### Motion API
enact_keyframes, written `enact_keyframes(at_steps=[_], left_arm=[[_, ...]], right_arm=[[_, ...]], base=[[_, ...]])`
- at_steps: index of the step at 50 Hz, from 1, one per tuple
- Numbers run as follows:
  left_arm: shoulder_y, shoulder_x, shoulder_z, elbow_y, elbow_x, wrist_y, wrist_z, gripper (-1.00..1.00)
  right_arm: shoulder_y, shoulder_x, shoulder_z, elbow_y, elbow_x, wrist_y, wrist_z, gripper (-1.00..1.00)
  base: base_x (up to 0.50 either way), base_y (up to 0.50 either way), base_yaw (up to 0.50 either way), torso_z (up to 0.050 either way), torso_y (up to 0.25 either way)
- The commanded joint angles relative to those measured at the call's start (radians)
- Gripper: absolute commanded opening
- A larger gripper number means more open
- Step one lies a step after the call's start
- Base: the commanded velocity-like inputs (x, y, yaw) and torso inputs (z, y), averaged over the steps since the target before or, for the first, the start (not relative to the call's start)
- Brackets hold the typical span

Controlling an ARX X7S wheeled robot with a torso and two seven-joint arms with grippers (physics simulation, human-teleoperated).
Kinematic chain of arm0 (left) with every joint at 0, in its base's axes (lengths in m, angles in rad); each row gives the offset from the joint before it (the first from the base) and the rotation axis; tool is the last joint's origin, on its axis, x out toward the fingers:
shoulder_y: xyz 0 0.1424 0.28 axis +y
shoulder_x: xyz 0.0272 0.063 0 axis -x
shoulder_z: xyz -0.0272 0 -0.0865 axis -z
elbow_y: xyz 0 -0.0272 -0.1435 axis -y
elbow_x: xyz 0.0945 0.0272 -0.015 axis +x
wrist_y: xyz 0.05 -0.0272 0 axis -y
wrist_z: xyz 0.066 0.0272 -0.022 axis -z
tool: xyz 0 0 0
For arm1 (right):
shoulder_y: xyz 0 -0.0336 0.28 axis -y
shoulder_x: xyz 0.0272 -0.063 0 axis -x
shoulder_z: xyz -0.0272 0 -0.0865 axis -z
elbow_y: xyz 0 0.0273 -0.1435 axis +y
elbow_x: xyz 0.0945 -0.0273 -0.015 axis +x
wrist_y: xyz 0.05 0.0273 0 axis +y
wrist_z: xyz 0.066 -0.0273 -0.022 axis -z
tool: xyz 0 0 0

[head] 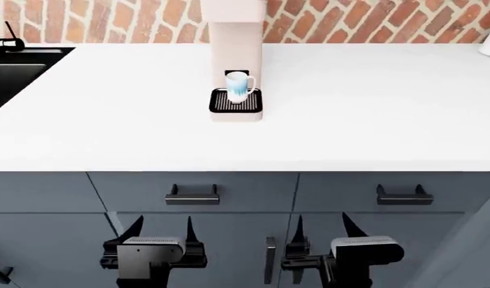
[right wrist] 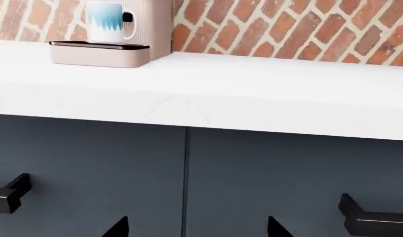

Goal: Press the button on the coffee machine to serve coffee.

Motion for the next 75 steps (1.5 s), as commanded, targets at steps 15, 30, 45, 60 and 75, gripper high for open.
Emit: enact_keyframes(at_steps=[15, 30, 45, 60, 75], left_arm=[[-0.009, -0.016, 0.038, -0.004, -0.005, -0.001, -0.032, 1.0], [-0.005, -0.032, 0.044, -0.001, -0.02, 0.006, -0.043, 1.0], [-0.001, -0.043, 0.045, 0.008, -0.056, 0.029, -0.036, 1.0], [-0.013, -0.051, 0.07, 0.005, -0.04, 0.046, -0.041, 1.0], [-0.013, -0.059, 0.08, 0.006, -0.047, 0.047, -0.05, 1.0]], right_arm=[[0.0, 0.02, -0.02, -0.004, 0.01, -0.01, 0.035, 1.0], [0.003, 0.028, -0.027, 0.002, 0.03, -0.007, 0.045, 1.0], [0.005, 0.035, -0.038, 0.002, 0.038, -0.006, 0.058, 1.0], [0.008, 0.046, -0.05, -0.004, 0.039, 0.004, 0.072, 1.0], [0.006, 0.053, -0.06, -0.008, 0.046, 0.004, 0.081, 1.0]], base=[[0.15, 0.26, 0.0, 0.0, 0.0], [0.0, 0.01, 0.0, 0.0, 0.0], [0.0, 0.0, 0.0, 0.0, 0.0], [0.0, 0.0, 0.0, 0.047, 0.0], [0.0, 0.0, 0.0, 0.05, 0.0]])
